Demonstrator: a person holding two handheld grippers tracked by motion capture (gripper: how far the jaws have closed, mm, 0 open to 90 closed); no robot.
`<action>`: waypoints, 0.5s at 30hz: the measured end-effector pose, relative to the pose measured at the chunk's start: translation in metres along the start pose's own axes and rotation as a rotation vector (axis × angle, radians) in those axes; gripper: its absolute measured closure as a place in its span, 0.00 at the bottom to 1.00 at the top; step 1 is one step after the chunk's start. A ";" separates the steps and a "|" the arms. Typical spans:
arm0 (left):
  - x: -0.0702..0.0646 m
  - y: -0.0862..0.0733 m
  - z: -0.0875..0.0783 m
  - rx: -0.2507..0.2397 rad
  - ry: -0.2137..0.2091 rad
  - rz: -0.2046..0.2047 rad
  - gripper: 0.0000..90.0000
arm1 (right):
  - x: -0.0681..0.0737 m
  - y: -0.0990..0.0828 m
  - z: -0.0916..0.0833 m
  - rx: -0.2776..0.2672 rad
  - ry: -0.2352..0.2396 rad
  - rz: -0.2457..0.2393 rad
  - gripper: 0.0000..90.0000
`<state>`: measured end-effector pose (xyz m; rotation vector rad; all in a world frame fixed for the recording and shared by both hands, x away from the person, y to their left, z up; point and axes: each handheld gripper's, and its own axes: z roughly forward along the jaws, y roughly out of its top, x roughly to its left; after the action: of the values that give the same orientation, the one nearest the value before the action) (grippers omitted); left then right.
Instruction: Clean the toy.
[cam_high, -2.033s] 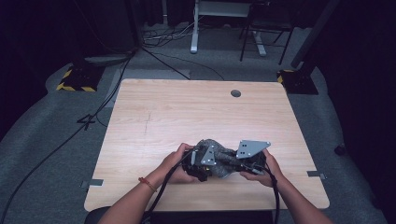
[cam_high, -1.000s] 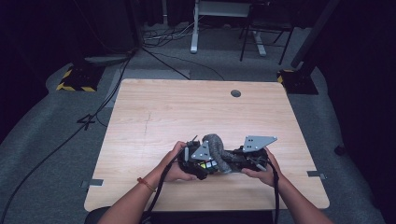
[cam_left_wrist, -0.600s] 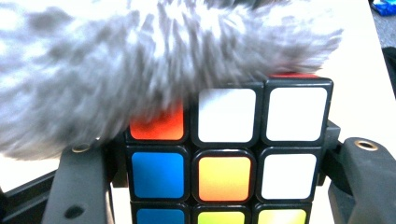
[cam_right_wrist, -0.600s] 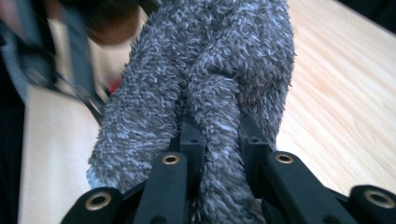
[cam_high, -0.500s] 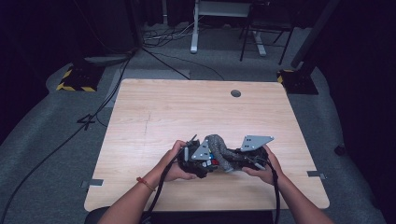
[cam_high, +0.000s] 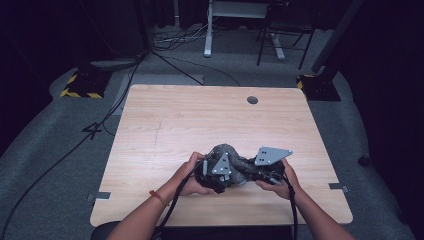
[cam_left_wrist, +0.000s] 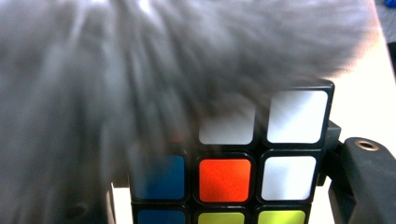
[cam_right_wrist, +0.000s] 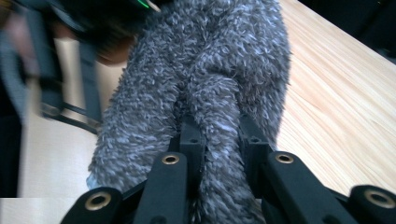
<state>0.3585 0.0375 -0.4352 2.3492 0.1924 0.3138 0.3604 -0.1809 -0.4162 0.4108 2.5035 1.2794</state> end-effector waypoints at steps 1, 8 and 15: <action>0.001 0.000 -0.001 -0.004 0.003 0.002 0.37 | -0.004 -0.004 0.001 0.021 -0.013 0.010 0.85; 0.009 -0.004 -0.015 -0.064 0.015 -0.033 0.37 | -0.015 -0.016 0.003 0.037 -0.004 0.063 0.85; 0.004 -0.004 -0.002 -0.004 0.011 -0.016 0.37 | 0.004 0.000 0.001 -0.013 0.010 0.003 0.85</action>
<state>0.3618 0.0424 -0.4358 2.3416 0.2153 0.3189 0.3574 -0.1787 -0.4169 0.4057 2.5021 1.3012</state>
